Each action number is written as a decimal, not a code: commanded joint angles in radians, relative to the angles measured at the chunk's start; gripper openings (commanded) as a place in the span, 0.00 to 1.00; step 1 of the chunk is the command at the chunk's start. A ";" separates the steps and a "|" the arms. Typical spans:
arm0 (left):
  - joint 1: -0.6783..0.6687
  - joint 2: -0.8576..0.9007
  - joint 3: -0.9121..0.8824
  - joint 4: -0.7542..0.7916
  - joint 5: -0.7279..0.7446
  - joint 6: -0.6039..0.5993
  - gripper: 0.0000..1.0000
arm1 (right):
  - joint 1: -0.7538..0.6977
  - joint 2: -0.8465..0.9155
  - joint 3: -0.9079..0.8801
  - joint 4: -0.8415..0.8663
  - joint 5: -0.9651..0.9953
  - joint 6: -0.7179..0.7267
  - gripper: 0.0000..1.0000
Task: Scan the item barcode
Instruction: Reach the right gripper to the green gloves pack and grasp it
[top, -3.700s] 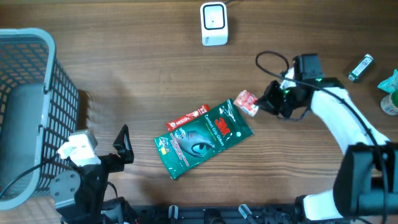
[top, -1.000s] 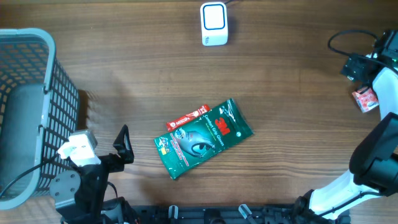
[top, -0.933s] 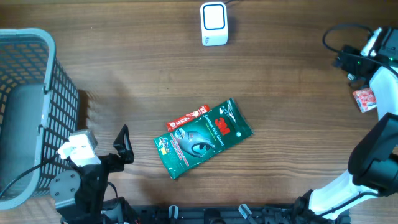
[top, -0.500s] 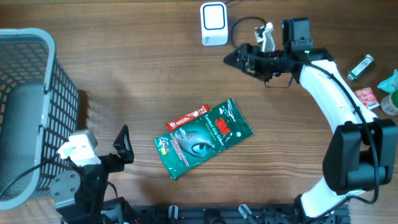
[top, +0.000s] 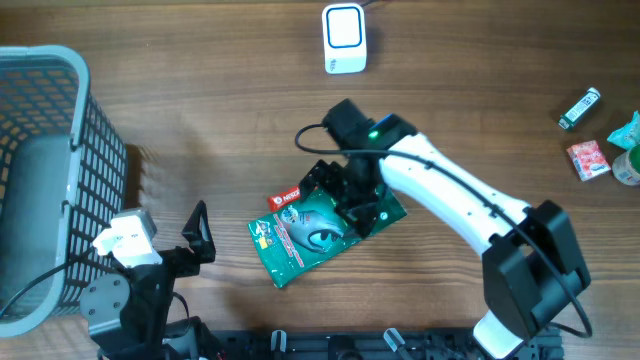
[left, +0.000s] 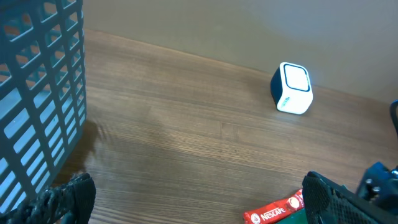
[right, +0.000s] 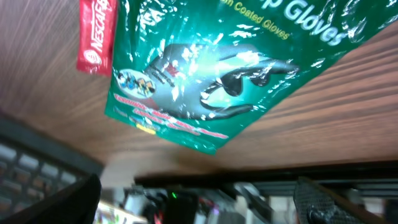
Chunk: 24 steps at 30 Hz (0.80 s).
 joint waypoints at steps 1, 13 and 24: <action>0.006 -0.005 -0.001 0.003 -0.006 -0.010 1.00 | 0.046 -0.018 0.002 0.000 0.211 0.350 1.00; 0.006 -0.005 -0.001 0.003 -0.006 -0.010 1.00 | 0.024 0.293 0.001 0.145 0.044 0.525 0.81; 0.006 -0.005 -0.001 0.002 -0.006 -0.010 1.00 | -0.073 0.208 0.042 0.148 -0.028 0.027 0.14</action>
